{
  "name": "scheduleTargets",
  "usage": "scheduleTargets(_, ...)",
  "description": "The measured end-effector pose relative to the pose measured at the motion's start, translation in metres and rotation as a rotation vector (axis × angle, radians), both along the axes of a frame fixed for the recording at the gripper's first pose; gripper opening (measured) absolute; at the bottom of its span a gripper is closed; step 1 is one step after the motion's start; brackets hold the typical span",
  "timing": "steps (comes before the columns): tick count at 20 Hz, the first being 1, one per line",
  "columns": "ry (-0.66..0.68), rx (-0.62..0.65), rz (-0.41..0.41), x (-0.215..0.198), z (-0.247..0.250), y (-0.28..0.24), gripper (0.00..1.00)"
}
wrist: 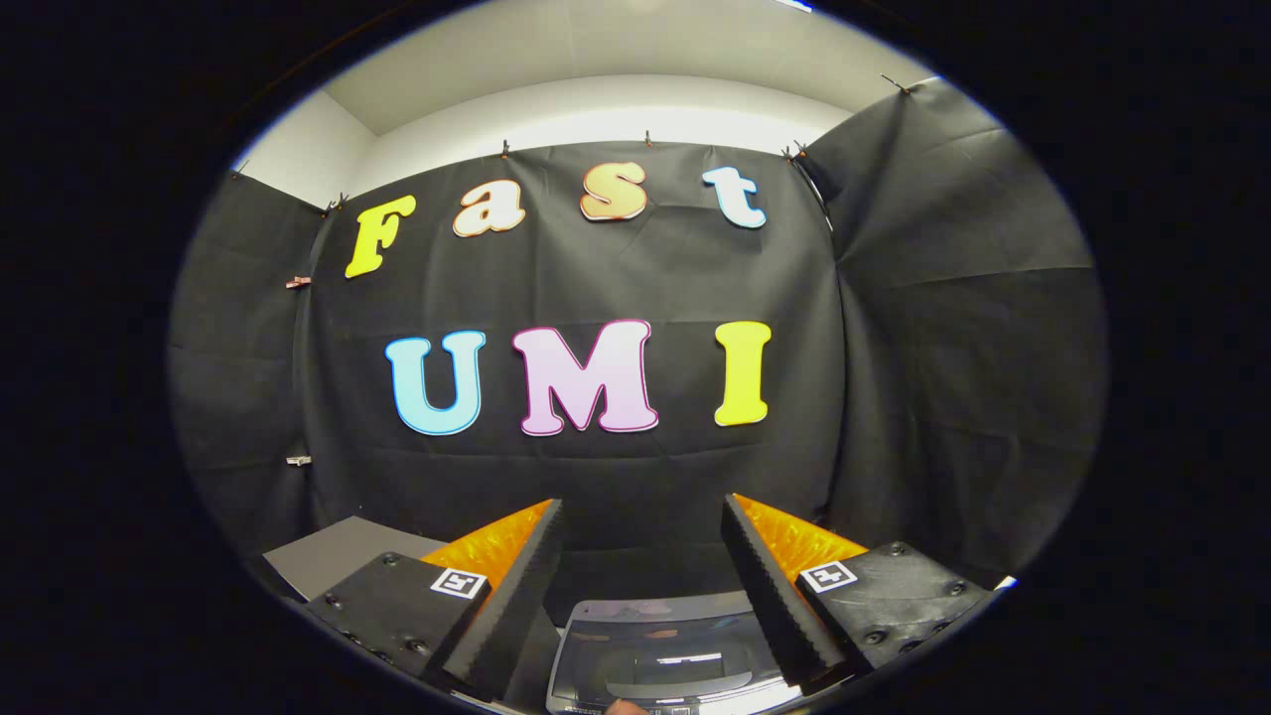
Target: Put the clothes into the washing machine and then close the washing machine lid.
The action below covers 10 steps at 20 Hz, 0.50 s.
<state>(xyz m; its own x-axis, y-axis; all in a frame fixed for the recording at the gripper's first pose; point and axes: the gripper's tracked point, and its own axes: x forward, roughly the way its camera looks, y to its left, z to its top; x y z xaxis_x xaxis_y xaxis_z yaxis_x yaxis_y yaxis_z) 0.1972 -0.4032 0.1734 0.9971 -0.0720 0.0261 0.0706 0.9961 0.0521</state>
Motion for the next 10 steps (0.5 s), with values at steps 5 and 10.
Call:
scheduleTargets(5,-0.007,-0.032,0.003,-0.016,0.005,0.017,0.98)
scheduleTargets(10,-0.008,-0.089,0.007,-0.02,0.007,0.035,0.98)
